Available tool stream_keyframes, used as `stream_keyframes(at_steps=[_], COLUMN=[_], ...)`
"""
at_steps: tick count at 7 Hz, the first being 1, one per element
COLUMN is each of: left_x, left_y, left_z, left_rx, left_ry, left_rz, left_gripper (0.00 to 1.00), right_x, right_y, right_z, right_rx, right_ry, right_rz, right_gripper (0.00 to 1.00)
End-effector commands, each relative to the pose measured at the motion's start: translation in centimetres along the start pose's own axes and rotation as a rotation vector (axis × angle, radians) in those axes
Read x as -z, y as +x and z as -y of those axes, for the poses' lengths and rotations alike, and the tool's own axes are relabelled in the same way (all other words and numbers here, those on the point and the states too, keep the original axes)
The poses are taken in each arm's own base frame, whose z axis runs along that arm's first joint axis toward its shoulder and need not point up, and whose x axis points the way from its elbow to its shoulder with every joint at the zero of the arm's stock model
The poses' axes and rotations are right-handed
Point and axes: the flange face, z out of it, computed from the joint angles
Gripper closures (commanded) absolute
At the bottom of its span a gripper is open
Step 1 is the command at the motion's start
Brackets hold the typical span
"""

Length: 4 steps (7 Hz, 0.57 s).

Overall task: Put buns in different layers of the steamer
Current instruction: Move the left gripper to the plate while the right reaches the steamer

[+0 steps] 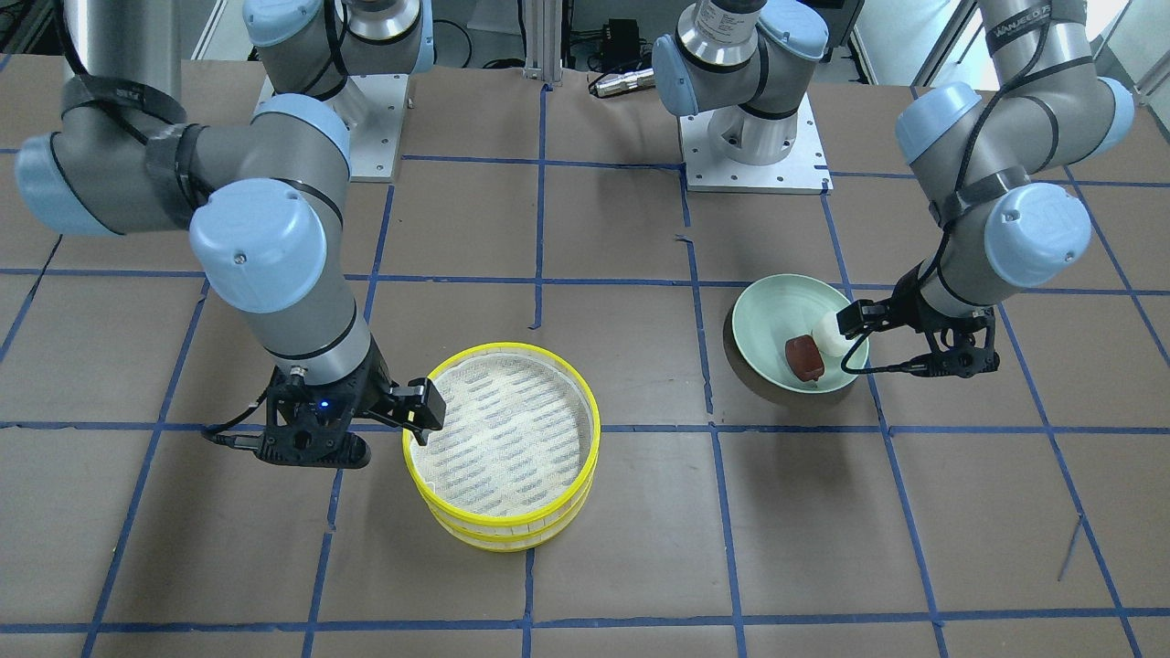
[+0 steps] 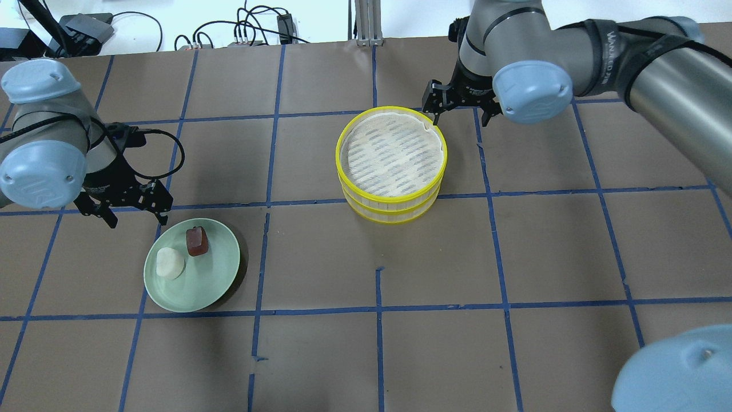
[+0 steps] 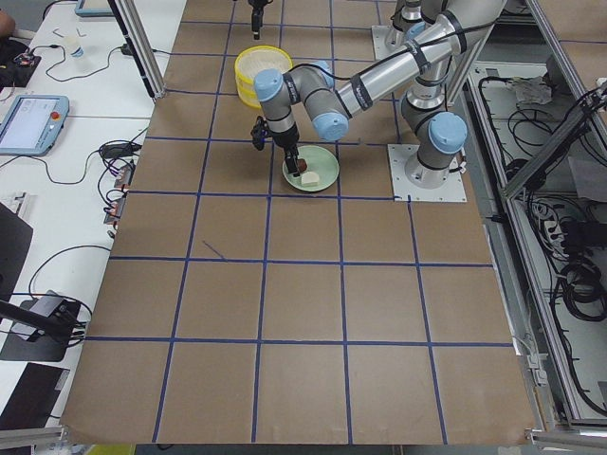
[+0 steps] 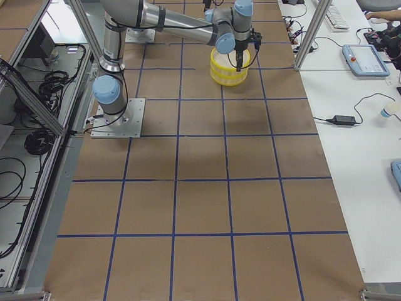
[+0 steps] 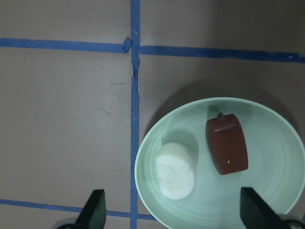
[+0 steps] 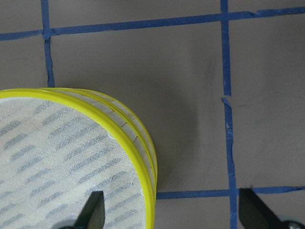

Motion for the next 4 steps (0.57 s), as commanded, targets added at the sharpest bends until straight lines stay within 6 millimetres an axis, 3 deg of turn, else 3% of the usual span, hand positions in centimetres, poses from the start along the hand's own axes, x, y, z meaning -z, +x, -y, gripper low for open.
stream_keyframes(at_steps=[1, 3, 4], left_x=[-3.9, -5.2, -5.9], left_y=[0.2, 0.6, 0.9], left_z=[0.8, 0.3, -0.2], left_rx=[-0.001, 0.0, -0.002], left_ry=[-0.043, -0.053, -0.067], left_rz=[-0.008, -0.013, -0.017], left_gripper=[0.07, 0.09, 0.1], right_x=[-3.4, -3.8, -4.6], right_y=[-1.2, -1.3, -1.5], right_z=[0.7, 0.2, -0.5], right_rx=[0.002, 0.01, 0.011], right_ry=[0.01, -0.015, -0.026], right_rz=[0.032, 0.028, 0.027], right_gripper=[0.04, 0.25, 0.42])
